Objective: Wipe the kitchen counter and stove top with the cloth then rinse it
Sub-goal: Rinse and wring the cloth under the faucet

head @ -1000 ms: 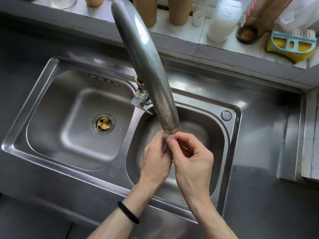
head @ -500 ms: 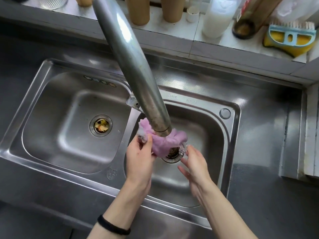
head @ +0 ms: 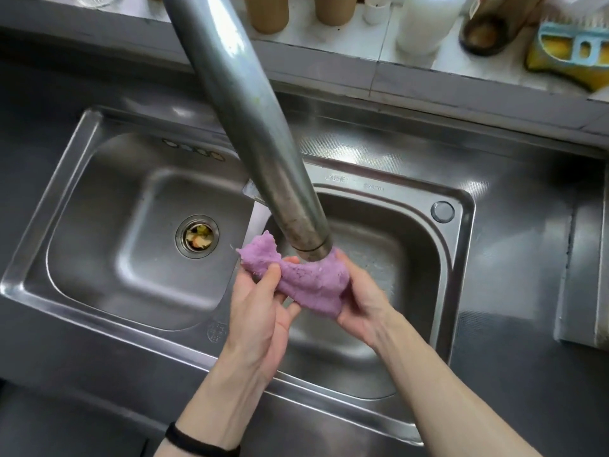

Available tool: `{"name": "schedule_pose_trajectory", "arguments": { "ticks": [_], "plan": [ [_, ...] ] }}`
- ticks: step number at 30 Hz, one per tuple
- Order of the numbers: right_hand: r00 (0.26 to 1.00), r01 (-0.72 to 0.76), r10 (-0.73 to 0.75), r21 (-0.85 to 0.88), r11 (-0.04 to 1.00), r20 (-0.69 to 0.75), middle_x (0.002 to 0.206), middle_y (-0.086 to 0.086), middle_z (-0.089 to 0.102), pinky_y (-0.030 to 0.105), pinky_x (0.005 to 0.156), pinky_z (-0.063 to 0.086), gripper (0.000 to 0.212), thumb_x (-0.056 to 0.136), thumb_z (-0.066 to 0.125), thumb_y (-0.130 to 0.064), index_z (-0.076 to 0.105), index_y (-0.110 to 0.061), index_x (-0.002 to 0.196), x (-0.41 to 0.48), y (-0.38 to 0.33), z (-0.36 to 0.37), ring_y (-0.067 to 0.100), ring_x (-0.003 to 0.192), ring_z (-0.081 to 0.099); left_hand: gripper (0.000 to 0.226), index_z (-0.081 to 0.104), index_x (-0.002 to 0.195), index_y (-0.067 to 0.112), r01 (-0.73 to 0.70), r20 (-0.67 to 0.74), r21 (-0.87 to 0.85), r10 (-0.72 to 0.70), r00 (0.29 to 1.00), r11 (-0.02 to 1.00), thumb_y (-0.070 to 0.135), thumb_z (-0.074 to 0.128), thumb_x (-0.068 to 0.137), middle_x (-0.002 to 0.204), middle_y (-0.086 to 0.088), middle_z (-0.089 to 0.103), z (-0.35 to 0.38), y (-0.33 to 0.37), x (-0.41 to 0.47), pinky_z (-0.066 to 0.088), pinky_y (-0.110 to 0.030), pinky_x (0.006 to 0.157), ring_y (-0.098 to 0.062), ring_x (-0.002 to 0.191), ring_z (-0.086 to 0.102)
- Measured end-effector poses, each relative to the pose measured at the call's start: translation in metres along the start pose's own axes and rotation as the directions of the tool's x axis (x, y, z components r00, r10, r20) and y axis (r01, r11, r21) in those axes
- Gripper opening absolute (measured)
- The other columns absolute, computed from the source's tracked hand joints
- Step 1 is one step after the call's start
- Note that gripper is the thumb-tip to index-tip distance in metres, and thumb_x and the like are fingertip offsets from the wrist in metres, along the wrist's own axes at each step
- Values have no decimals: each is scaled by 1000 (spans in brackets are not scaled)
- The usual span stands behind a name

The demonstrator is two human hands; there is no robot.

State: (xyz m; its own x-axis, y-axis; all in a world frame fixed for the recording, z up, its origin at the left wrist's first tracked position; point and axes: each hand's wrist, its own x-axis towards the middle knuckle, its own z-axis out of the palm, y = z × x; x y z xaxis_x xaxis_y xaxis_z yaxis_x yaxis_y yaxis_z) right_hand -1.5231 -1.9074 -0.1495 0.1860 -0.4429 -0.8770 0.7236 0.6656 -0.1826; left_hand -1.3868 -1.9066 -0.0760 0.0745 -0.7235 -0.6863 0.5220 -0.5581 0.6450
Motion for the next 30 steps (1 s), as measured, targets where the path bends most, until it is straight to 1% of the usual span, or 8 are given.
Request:
{"name": "schedule_pose_trajectory", "arguments": {
  "ticks": [3,5,10,13,17,20,23,30],
  "plan": [
    [998,-6,3,-44,999,-64,131,16,70,55,109,49,47,103,57,-34,63,-3,138,0,0,2,35,123,66,33,68,107,20,-30,-47,20,31,998,999,-3,46,105,115,-2,77,0,0,4,63,-33,77,-13,106,75],
    [988,-37,34,-12,999,-150,115,12,75,40,82,61,37,104,55,-34,74,-5,116,3,0,0,29,93,73,30,69,100,15,-23,-58,3,23,998,1000,-6,47,102,108,-7,77,1,-2,7,63,-31,77,-15,102,76],
    [975,-135,136,19,991,-175,97,13,64,29,66,40,28,99,51,-37,66,-20,84,15,2,0,25,70,58,24,72,90,13,-8,-10,-101,7,1000,995,2,52,95,91,-6,76,6,-5,12,63,-29,76,-16,91,75],
    [972,-217,219,35,976,-85,80,14,57,29,67,31,60,98,41,-59,71,-16,70,20,5,1,24,68,52,11,76,72,18,-26,55,-148,35,998,989,17,66,75,84,-4,73,13,-4,10,62,-31,74,-15,84,74],
    [971,-214,204,78,974,125,86,16,56,27,60,31,42,98,47,-47,71,-12,97,19,8,8,23,68,48,31,78,79,13,-79,20,-42,80,997,996,11,50,93,86,-4,77,16,-11,16,63,-30,70,-14,84,76],
    [987,-138,132,60,989,92,75,8,64,18,45,26,28,100,54,-33,74,-15,93,22,8,9,15,53,49,25,70,95,8,-156,-33,164,164,986,974,3,47,102,84,0,77,18,-17,22,62,-25,70,-10,81,74],
    [997,-66,64,57,996,36,80,8,54,14,37,20,17,105,48,-24,55,-25,120,26,8,4,14,59,36,24,69,95,12,-219,-51,321,248,967,921,3,49,104,80,4,76,16,-20,30,60,-19,69,-5,76,72],
    [996,76,-79,-110,991,-32,69,13,55,21,40,32,9,97,54,-20,62,-18,99,5,0,-6,18,51,40,24,67,89,17,-154,-204,429,262,943,890,4,51,100,77,0,68,5,-32,52,52,-24,72,-16,82,62]
  ]
}}
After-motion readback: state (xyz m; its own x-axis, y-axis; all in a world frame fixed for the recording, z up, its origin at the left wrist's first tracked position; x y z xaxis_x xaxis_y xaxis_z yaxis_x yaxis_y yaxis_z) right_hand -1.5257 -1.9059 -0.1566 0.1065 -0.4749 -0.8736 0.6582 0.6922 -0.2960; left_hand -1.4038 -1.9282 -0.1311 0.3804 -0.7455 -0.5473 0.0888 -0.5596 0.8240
